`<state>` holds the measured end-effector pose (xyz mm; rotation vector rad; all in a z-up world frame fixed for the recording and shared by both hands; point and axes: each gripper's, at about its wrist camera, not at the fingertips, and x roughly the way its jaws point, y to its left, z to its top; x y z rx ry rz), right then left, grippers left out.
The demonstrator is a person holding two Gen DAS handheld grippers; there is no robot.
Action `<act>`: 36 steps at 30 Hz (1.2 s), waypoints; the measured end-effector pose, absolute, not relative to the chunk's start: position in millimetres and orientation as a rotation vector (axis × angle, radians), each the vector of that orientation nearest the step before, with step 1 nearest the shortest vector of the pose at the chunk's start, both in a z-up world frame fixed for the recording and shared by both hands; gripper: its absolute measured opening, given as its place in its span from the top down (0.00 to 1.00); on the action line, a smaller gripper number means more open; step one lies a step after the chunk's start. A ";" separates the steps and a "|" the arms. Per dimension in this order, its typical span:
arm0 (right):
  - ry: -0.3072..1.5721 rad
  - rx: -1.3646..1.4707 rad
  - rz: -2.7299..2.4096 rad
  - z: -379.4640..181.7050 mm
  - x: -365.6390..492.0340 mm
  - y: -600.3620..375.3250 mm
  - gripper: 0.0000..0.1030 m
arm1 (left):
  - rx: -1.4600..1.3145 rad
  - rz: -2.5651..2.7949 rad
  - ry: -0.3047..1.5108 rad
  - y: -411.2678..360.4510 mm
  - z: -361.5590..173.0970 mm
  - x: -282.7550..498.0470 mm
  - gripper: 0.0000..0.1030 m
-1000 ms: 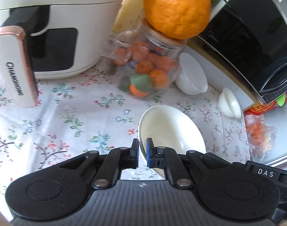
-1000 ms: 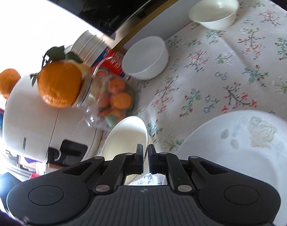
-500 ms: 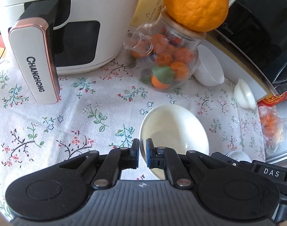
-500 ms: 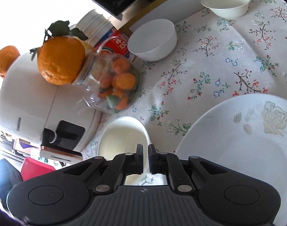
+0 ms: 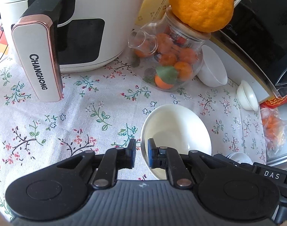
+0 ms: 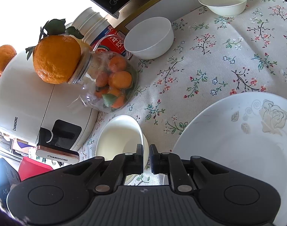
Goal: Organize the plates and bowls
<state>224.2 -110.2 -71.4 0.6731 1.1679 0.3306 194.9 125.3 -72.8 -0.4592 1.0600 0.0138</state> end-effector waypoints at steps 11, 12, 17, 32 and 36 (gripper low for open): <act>1.171 0.667 0.339 -62.5 221.6 -115.3 0.69 | -0.438 0.032 1.045 120.5 -59.3 191.7 0.49; 1.167 0.660 0.339 -60.0 220.2 -117.1 0.69 | -0.431 0.026 1.041 118.2 -57.3 191.1 0.43; 1.139 0.649 0.352 -45.1 212.3 -133.5 0.44 | -0.375 -0.009 0.979 100.4 -42.3 182.3 0.20; 0.957 0.506 0.207 25.7 201.2 -224.3 0.12 | -0.203 -0.066 0.919 26.2 1.5 185.1 0.00; 0.910 0.485 0.184 34.3 208.9 -242.0 0.05 | -0.167 -0.115 0.923 0.5 10.4 200.0 0.00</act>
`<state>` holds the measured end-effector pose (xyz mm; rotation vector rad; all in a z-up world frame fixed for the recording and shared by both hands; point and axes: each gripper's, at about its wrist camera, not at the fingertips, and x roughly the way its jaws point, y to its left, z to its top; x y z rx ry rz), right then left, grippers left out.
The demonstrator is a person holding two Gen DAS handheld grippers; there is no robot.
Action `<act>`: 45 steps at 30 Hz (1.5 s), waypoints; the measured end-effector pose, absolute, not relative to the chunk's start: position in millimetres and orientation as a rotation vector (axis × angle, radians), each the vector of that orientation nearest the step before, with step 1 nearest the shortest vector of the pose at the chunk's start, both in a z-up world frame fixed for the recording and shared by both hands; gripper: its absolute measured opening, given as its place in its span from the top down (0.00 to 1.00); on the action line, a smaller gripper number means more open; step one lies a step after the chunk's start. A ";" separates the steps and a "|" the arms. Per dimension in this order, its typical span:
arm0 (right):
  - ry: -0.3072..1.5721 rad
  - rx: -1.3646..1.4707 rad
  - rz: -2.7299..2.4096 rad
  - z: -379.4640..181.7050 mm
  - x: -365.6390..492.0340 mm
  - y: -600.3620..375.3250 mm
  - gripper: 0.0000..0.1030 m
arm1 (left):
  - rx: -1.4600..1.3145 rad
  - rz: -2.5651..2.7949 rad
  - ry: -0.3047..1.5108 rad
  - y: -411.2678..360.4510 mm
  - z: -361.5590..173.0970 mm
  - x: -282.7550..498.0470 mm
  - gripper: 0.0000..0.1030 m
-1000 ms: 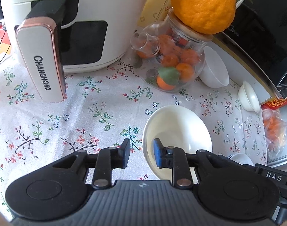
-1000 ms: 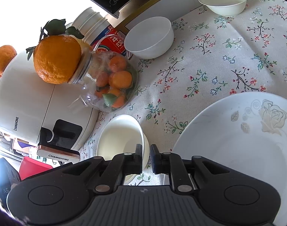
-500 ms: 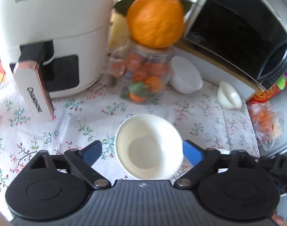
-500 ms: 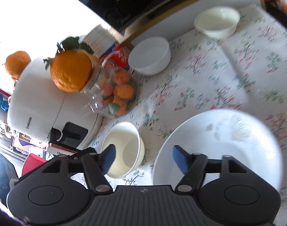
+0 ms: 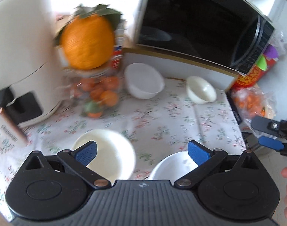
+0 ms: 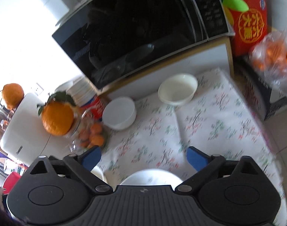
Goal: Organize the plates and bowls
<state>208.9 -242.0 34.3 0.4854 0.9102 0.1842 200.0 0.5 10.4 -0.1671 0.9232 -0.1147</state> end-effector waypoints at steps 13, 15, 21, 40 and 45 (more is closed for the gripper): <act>0.828 0.753 0.036 -9.8 271.5 -299.1 0.05 | 0.005 -0.135 0.859 -83.6 9.6 279.6 0.00; 0.824 0.777 -0.001 -25.8 281.2 -305.5 0.06 | -0.011 -0.128 0.856 -92.3 2.2 297.1 0.00; 0.851 0.870 -0.006 -71.2 302.4 -322.2 0.16 | -0.041 -0.128 0.840 -108.0 -20.1 338.2 0.01; 0.770 1.210 -0.001 -144.4 334.8 -335.9 0.52 | -0.146 -0.296 0.818 -129.5 -63.6 399.4 0.52; 0.747 1.251 0.014 -151.4 334.7 -335.7 0.61 | -0.143 -0.294 0.826 -132.8 -74.4 405.5 0.64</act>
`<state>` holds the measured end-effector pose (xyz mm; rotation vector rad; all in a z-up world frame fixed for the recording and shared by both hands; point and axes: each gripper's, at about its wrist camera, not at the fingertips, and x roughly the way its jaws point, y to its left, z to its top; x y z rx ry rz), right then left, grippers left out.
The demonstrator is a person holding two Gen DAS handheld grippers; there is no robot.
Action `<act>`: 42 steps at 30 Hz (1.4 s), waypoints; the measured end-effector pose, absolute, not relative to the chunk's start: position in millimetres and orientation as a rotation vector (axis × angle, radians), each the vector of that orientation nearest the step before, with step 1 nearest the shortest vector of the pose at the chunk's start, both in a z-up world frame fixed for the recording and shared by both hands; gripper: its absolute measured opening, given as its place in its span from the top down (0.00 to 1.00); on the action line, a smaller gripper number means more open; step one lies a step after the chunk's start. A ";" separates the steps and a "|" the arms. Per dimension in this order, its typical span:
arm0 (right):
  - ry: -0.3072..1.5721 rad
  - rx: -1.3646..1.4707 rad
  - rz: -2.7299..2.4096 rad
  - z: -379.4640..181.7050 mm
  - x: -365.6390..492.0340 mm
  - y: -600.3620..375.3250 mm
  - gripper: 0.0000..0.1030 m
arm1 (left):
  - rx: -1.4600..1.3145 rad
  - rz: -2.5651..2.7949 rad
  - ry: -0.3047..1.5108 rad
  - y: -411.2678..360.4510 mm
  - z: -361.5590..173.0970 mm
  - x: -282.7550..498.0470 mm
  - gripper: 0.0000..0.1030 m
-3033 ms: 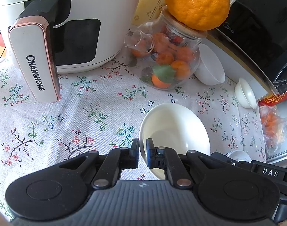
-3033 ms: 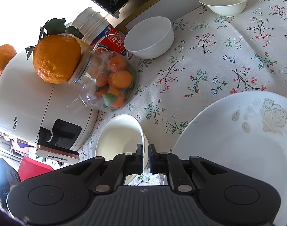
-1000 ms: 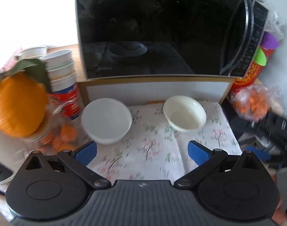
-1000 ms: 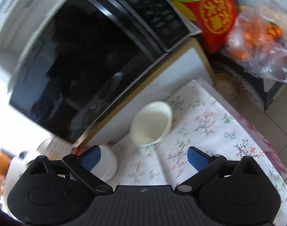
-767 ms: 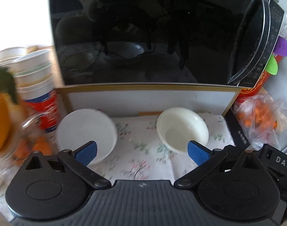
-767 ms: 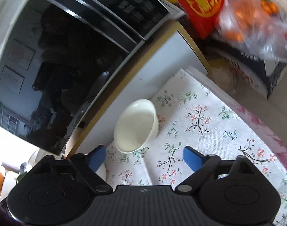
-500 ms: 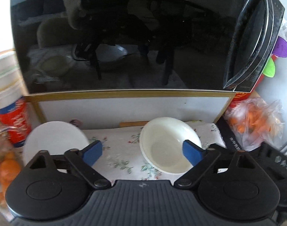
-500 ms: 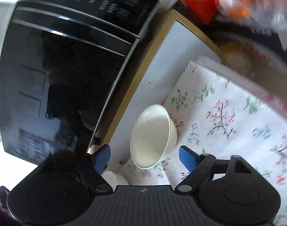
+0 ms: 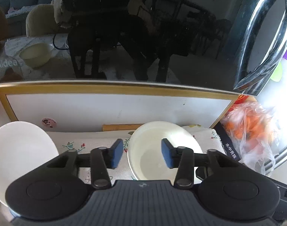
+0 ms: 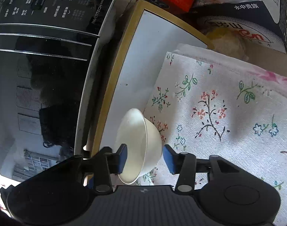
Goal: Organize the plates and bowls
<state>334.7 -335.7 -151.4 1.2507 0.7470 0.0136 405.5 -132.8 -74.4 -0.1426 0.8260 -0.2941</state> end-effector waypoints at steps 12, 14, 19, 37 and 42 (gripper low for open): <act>0.763 1.201 0.019 -154.1 340.5 -327.2 0.86 | -0.168 -0.262 0.827 -121.4 -76.9 407.5 0.90; 0.766 1.188 0.024 -151.2 340.8 -327.5 0.87 | -0.192 -0.256 0.840 -118.2 -77.1 408.2 0.91; 0.763 1.164 0.045 -138.1 337.1 -327.2 0.86 | -0.193 -0.250 0.841 -113.5 -66.7 397.2 0.92; 0.788 1.047 0.120 -38.8 278.6 -290.5 0.86 | -0.250 -0.261 0.792 -64.0 18.0 318.0 0.92; 0.796 1.020 0.129 -17.2 257.6 -279.3 0.86 | -0.264 -0.278 0.776 -53.1 36.7 291.9 0.92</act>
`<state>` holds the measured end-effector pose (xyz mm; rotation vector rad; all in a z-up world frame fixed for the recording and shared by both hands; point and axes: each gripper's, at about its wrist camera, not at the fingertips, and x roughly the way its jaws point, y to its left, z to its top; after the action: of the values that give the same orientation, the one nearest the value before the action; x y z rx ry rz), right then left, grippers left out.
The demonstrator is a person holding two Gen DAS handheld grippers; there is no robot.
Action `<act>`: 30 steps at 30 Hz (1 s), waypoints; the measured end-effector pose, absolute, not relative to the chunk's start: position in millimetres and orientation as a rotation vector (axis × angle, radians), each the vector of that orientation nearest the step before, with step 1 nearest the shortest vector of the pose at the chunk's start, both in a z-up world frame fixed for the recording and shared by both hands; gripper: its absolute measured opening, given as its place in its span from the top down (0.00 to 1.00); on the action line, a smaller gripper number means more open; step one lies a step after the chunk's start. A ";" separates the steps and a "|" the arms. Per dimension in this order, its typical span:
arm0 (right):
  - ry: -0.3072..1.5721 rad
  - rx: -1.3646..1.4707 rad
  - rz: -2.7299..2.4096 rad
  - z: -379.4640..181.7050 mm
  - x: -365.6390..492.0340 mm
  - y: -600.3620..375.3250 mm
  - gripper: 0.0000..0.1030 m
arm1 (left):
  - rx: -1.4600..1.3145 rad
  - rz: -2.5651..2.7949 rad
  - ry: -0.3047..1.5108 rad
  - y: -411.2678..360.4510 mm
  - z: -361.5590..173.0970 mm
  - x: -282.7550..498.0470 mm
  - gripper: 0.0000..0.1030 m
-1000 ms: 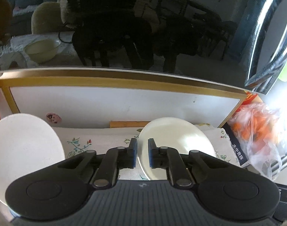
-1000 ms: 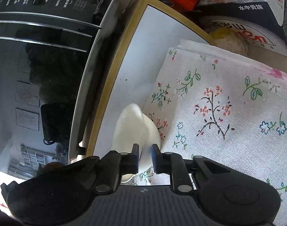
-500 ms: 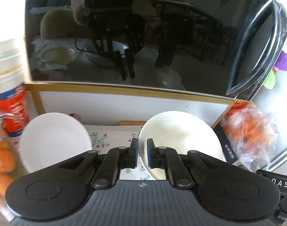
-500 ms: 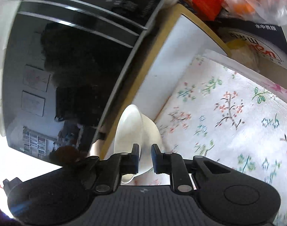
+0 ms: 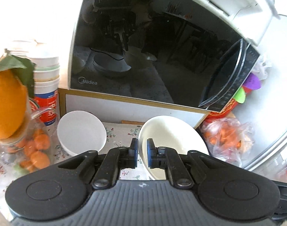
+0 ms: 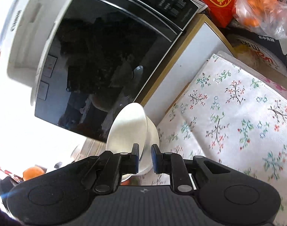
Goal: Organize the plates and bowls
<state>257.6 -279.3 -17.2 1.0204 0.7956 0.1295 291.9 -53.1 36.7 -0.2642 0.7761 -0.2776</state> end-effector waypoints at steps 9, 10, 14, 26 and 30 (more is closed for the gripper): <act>0.855 1.005 0.144 0.7 220.0 -262.0 0.86 | -0.322 -0.279 0.832 -25.9 42.0 252.9 0.92; 0.864 1.005 0.147 1.0 216.6 -260.4 0.86 | -0.327 -0.279 0.837 -22.6 41.3 248.8 0.92; 0.894 0.996 0.157 1.7 203.5 -252.4 0.86 | -0.379 -0.277 0.849 -8.8 36.9 232.1 0.92; 0.991 0.925 0.208 -11.5 175.1 -218.1 0.84 | -0.418 -0.246 0.841 26.8 17.6 191.6 0.92; 1.016 0.910 0.228 -17.5 172.5 -205.9 0.84 | -0.437 -0.237 0.840 43.1 5.5 180.5 0.92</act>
<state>172.5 -205.9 -17.5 0.9100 1.0159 0.2280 180.5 43.1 5.5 -0.4367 0.8400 -0.2365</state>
